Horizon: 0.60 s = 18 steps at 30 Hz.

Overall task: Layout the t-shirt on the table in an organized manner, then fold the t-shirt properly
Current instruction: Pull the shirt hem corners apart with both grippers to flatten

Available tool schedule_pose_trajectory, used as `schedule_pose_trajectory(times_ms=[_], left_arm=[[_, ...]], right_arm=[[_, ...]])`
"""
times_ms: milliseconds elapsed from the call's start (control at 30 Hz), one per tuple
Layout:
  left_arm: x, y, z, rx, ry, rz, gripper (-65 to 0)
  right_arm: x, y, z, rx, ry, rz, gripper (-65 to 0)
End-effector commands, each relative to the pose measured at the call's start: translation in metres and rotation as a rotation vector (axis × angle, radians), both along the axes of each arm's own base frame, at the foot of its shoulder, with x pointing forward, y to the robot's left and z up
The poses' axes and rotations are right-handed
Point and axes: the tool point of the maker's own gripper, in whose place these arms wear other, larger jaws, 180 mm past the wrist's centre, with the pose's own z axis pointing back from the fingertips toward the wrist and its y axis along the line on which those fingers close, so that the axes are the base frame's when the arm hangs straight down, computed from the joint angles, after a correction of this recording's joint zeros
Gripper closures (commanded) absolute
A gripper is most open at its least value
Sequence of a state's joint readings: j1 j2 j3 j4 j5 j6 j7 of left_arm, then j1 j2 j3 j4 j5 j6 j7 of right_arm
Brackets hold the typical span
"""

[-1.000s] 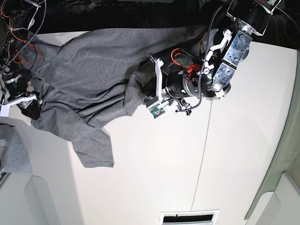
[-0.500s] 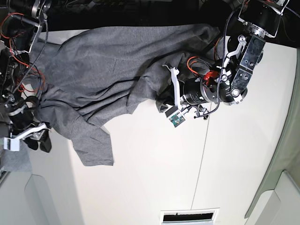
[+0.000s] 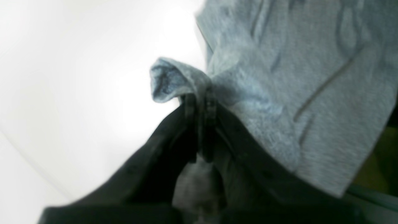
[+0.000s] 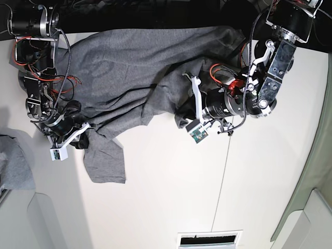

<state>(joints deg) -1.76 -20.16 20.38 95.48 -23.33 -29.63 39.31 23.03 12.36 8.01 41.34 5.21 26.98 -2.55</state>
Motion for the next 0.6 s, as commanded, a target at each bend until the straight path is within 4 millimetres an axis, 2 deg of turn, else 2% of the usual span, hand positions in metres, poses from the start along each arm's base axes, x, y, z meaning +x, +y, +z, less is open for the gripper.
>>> schedule_pose_trajectory(times_ms=[0, 167, 300, 400, 500, 533, 567], left_arm=[[0.018, 0.006, 0.022, -0.024, -0.076, 0.015, 0.0], [0.055, 0.056, 0.05, 0.019, -0.17, 0.117, 0.0], [0.077, 0.101, 0.071, 0.094, -0.246, 0.185, 0.0], [0.088, 0.128, 0.068, 0.15, -0.257, 0.214, 0.0], [0.095, 0.142, 0.059, 0.138, -0.245, 0.24, 0.0], [0.097, 0.144, 0.056, 0.126, -0.245, 0.244, -0.6], [0.099, 0.145, 0.054, 0.107, -0.251, 0.249, -6.2]], right_arm=[[0.015, -0.007, 0.019, -0.005, -0.061, -0.006, 0.0], [0.022, -0.018, 0.033, -0.015, -0.101, -0.028, 0.0], [0.029, -0.042, 0.05, 0.005, -0.15, -0.112, 0.0], [0.03, -0.065, 0.056, 0.021, -0.169, -0.187, 0.0], [0.028, -0.082, 0.06, 0.043, -0.186, -0.246, -0.4], [0.028, -0.084, 0.062, 0.055, -0.192, -0.255, -10.1], [0.028, -0.085, 0.063, 0.072, -0.197, -0.263, -20.8]])
